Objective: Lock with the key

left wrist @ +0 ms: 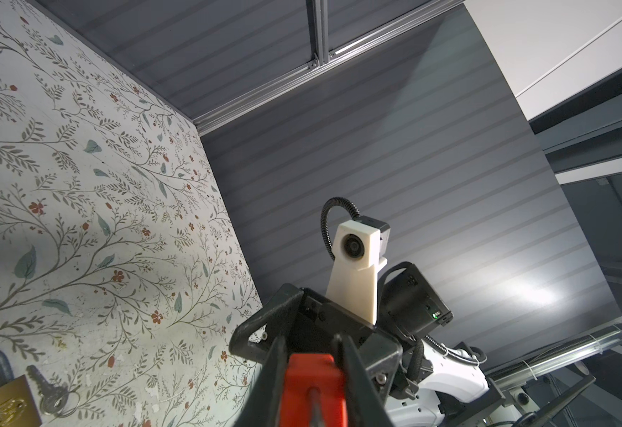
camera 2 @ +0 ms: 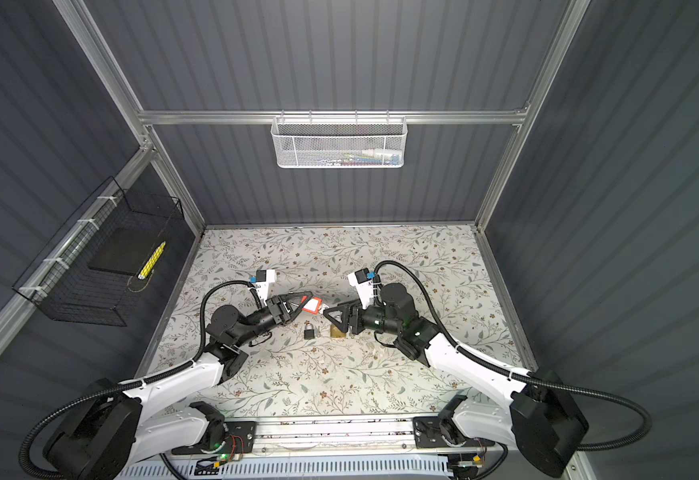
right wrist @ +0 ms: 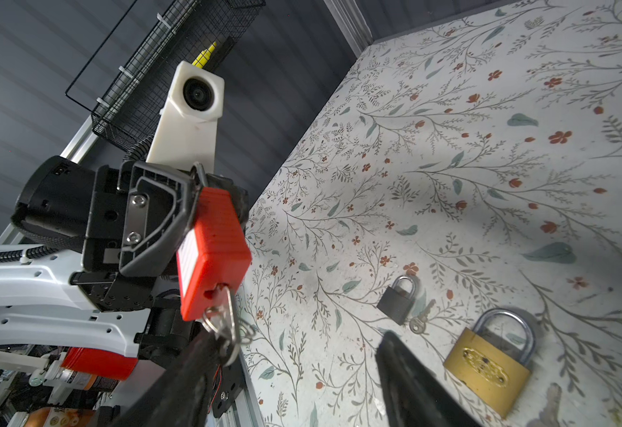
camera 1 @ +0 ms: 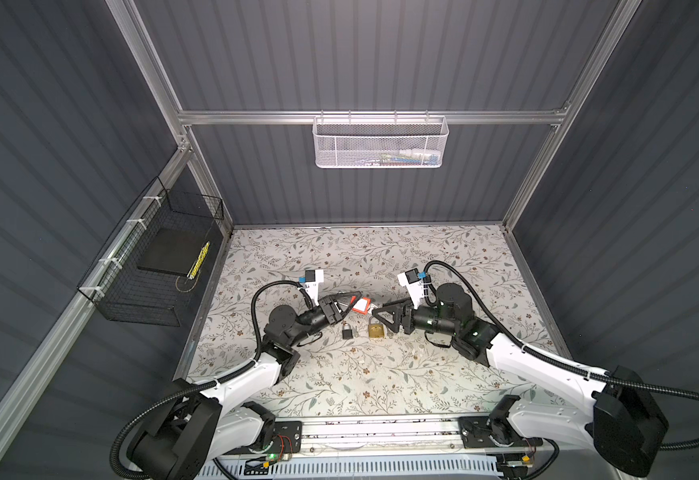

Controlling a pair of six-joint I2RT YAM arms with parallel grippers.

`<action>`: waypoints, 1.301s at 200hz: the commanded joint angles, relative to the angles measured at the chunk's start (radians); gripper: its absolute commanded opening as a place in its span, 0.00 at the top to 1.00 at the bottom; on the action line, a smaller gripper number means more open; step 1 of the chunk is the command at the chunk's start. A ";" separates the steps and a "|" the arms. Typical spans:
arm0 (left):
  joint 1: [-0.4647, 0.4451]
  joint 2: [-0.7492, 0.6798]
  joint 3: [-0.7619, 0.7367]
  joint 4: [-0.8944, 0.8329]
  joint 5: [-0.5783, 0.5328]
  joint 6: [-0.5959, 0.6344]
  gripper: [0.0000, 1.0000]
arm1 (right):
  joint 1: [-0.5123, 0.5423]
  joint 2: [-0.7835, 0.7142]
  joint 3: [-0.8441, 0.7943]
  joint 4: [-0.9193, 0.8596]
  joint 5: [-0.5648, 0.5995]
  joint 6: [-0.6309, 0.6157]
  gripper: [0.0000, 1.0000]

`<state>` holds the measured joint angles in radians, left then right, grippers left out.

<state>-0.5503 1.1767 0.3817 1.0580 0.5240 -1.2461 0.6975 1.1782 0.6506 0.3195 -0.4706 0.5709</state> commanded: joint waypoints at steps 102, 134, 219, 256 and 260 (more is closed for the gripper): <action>-0.003 0.002 0.022 0.067 0.019 -0.012 1.00 | -0.048 -0.199 -0.088 0.062 -0.092 0.063 0.33; -0.004 0.000 0.024 0.063 0.022 -0.012 1.00 | -0.077 -0.180 -0.095 0.149 -0.133 0.123 0.48; -0.003 0.004 0.024 0.070 0.025 -0.014 1.00 | -0.084 -0.009 -0.077 0.367 -0.232 0.259 0.60; -0.004 0.004 0.023 0.070 0.024 -0.015 1.00 | -0.083 0.052 -0.068 0.458 -0.274 0.318 0.69; -0.003 0.004 0.023 0.071 0.026 -0.014 1.00 | -0.083 0.056 -0.067 0.465 -0.280 0.322 0.70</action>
<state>-0.5503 1.1767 0.3817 1.0782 0.5289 -1.2541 0.6155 1.2137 0.5632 0.6762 -0.6941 0.8429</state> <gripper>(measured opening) 0.229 0.322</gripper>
